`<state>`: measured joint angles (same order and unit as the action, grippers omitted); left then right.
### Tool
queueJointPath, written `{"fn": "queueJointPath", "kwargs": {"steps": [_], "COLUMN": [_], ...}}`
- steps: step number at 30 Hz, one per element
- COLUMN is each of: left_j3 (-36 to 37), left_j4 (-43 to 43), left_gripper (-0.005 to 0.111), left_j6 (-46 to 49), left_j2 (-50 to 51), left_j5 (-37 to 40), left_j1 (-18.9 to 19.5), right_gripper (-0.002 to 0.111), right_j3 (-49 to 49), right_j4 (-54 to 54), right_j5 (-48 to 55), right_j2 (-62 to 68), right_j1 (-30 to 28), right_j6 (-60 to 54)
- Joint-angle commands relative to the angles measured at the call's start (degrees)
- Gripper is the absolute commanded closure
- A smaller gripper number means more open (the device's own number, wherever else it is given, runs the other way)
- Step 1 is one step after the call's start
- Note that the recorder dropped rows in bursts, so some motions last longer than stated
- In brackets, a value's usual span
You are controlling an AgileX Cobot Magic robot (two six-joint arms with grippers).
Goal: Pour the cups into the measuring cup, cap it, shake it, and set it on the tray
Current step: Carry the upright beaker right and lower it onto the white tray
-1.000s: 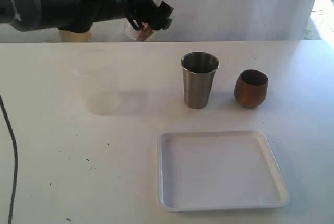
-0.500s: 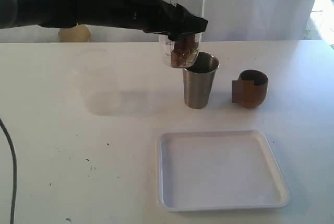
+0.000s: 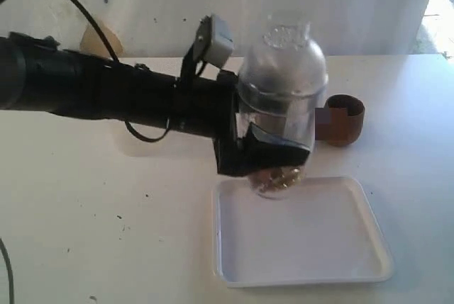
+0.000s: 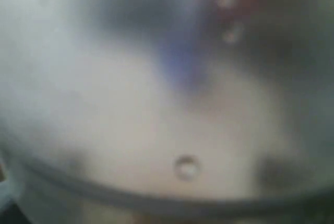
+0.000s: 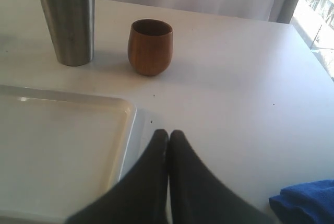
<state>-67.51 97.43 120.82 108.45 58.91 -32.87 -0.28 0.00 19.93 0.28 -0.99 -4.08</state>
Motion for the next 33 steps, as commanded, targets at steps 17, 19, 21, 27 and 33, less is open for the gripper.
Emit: {"fn": "queueJointPath", "kwargs": {"steps": [17,19,21,27,33], "left_j3": [-8.1,-9.47,-10.89,-13.86,-15.23], "left_j4": [2.51,2.51,2.51,2.51,2.51], "left_gripper": [0.107,0.107,0.107,0.107,0.107], "left_j6": [0.53,0.53,0.53,0.53,0.53], "left_j2": [12.3,13.44,14.68,17.44,19.12], "left_j5": [-3.71,-3.84,-4.68,-6.84,-7.04], "left_j1": [-9.5,-9.5,-9.5,-9.5,-9.5], "right_gripper": [0.108,0.108,0.108,0.108,0.108], "right_j3": [0.28,0.28,0.28,0.28,0.28], "right_j4": [0.0,0.0,0.0,0.0,0.0], "right_j5": [-0.21,-0.21,-0.21,-0.21,-0.21], "right_j2": [-0.28,-0.28,-0.28,-0.28,-0.28], "right_j1": [-0.12,-0.12,-0.12,-0.12,-0.12], "right_j6": [0.06,0.06,0.06,0.06,0.06]}}
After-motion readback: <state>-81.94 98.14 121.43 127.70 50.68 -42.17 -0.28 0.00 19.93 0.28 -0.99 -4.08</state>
